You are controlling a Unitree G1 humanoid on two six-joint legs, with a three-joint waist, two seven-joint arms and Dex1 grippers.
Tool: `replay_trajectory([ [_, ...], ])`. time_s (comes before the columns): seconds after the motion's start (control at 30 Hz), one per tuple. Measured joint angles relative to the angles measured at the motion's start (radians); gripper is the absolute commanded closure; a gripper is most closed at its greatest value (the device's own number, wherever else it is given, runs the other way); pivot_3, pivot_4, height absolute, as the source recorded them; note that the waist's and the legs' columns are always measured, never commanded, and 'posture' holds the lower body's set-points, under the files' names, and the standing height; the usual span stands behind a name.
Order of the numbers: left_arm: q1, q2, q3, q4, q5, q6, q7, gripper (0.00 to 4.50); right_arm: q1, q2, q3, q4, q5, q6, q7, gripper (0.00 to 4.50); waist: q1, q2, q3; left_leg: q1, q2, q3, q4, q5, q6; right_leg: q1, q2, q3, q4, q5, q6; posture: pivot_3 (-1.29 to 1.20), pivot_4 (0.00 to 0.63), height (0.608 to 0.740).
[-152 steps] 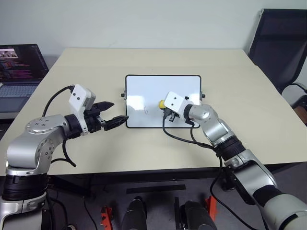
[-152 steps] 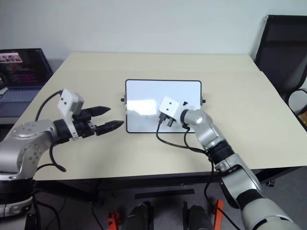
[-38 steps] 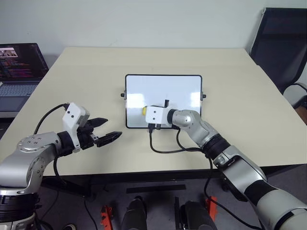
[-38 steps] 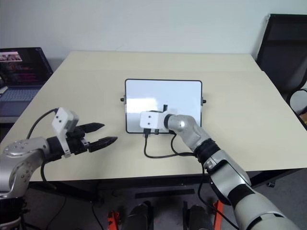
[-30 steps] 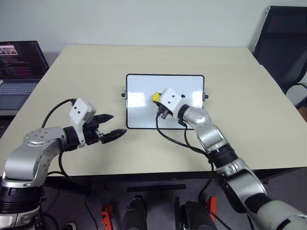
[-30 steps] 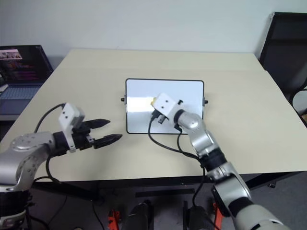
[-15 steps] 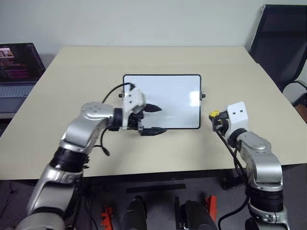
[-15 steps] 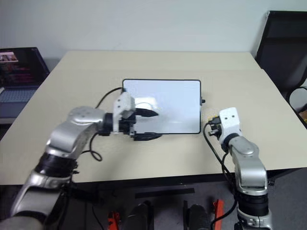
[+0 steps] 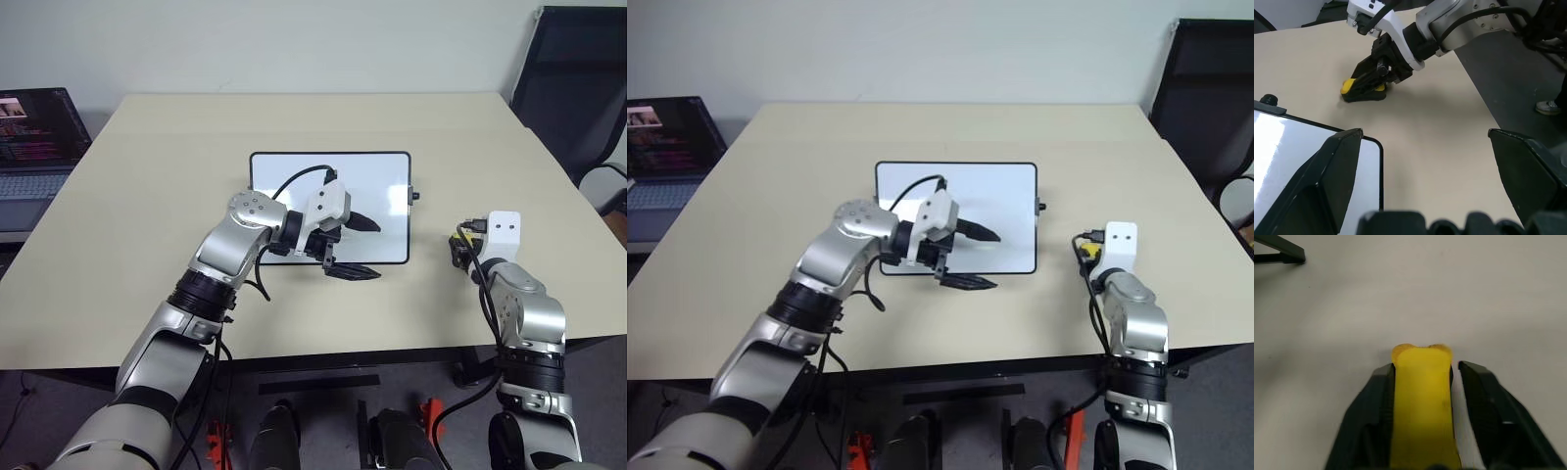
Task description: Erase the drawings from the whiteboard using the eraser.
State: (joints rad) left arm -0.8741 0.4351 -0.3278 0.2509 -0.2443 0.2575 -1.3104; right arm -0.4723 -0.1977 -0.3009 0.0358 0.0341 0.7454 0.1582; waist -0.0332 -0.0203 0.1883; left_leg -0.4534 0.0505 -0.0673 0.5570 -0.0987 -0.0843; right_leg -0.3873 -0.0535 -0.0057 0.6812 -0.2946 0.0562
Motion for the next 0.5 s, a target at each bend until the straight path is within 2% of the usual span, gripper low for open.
replay_trajectory([
  [0.1,0.040,0.018,0.011,-0.026,0.003,0.004,0.016,0.00,-0.014,-0.001,0.001,0.009,0.026,-0.046,-0.010,0.17,-0.003,0.001,0.000,0.001,0.000,0.000,0.000,0.000,0.000,0.000,0.000,0.001,0.000,0.000,0.000,0.00,0.150,0.740],
  [0.13,0.056,0.026,0.014,-0.031,0.003,0.007,0.027,0.00,-0.017,-0.001,0.002,0.006,0.028,-0.059,-0.011,0.04,-0.003,0.001,0.000,0.001,0.000,0.000,0.000,0.000,0.000,0.000,0.000,0.001,0.000,0.000,0.000,0.00,0.150,0.740],
  [0.23,0.127,0.046,0.067,-0.076,0.001,0.035,0.096,0.00,-0.012,-0.003,0.032,-0.045,0.028,-0.111,-0.006,0.04,-0.004,0.002,0.001,0.000,0.000,0.000,0.000,0.000,0.000,0.000,0.000,0.001,0.000,0.000,0.000,0.00,0.150,0.740],
  [0.37,0.311,0.070,0.226,-0.254,-0.025,0.104,0.278,0.00,0.049,-0.004,0.118,-0.247,0.033,-0.180,0.024,0.04,-0.006,0.002,0.001,0.000,0.000,0.000,-0.001,0.000,0.000,0.000,0.000,0.001,0.000,0.000,0.000,0.00,0.150,0.740],
  [0.5,0.487,0.027,0.375,-0.469,-0.071,0.221,0.491,0.00,0.172,-0.005,0.208,-0.342,0.023,-0.257,0.053,0.04,0.004,0.002,0.001,0.001,0.000,0.000,0.001,0.000,0.000,0.001,0.000,0.000,-0.001,0.000,0.001,0.00,0.150,0.740],
])
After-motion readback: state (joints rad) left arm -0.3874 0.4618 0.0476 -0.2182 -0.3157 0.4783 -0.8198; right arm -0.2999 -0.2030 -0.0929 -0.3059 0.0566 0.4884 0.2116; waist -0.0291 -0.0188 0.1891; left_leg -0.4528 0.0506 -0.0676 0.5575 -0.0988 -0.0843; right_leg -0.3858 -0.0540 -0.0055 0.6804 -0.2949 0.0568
